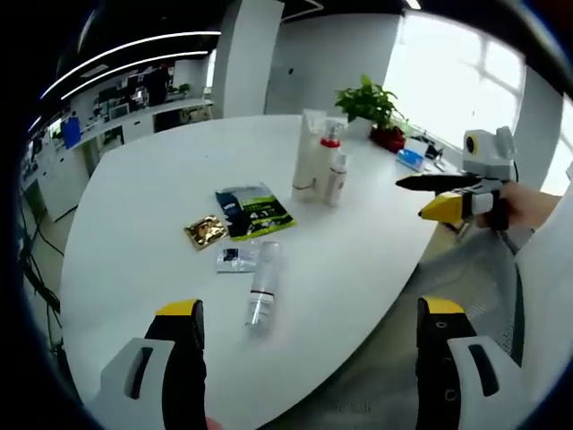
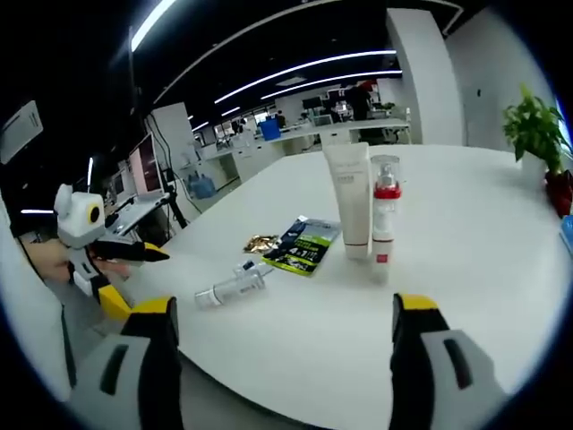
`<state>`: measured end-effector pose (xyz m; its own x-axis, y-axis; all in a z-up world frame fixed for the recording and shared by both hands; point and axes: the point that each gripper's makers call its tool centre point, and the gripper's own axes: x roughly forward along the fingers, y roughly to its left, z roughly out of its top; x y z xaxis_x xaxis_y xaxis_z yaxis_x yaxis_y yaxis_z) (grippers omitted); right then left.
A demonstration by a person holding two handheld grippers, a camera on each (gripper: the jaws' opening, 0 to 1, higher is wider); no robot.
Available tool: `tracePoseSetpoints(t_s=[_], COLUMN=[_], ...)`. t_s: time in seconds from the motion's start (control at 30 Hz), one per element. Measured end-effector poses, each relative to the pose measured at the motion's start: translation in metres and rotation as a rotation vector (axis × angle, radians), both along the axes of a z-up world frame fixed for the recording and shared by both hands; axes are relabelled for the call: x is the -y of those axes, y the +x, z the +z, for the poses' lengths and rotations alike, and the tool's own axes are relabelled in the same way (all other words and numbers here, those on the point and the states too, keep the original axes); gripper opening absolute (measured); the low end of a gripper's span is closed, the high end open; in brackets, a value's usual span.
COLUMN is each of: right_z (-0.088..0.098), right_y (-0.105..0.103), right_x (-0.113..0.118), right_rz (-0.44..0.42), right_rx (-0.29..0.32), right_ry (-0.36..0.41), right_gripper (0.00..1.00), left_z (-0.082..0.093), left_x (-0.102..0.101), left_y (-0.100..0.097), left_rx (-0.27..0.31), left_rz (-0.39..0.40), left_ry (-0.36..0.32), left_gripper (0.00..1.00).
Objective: Arrange the skincare products in the storage area until every visible bottle or jar stands upright without overlapping.
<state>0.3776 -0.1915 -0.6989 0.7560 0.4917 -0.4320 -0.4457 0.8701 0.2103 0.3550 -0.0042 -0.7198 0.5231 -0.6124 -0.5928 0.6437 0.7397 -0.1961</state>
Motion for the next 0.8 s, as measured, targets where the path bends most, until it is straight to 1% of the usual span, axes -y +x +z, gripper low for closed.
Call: tracePoseSetpoints(t_s=[0.13,0.23,0.3,0.43,0.6,0.8], right_z=[0.002,0.003,0.005,0.004,0.004,0.004], right_y=[-0.006,-0.009,-0.007,-0.007,-0.007,-0.007], right_x=[0.002,0.004,0.004,0.004,0.004,0.003], right_rz=[-0.011,-0.022,-0.023,-0.022,-0.019,-0.014], right_rx=[0.011,0.022,0.034,0.037,0.05,0.048], right_ry=[-0.001,-0.008,-0.005,-0.008,-0.028,-0.035], right_gripper=[1.0,1.0,1.0,1.0,0.99,0.98], left_z=[0.004,0.003,0.002,0.001,0.0,0.001], left_x=[-0.004,-0.007,-0.009,-0.01,-0.011,-0.013], left_y=[-0.005,-0.008,-0.011,-0.014,-0.017,-0.019], left_rx=[0.008,0.009,0.008,0.011,0.01,0.014], left_rz=[0.016,0.028,0.035,0.048,0.058,0.067], left_ry=[-0.003,0.002,0.002,-0.004,-0.006,-0.006], left_gripper=[0.97,0.97,0.97,0.97,0.97,0.97])
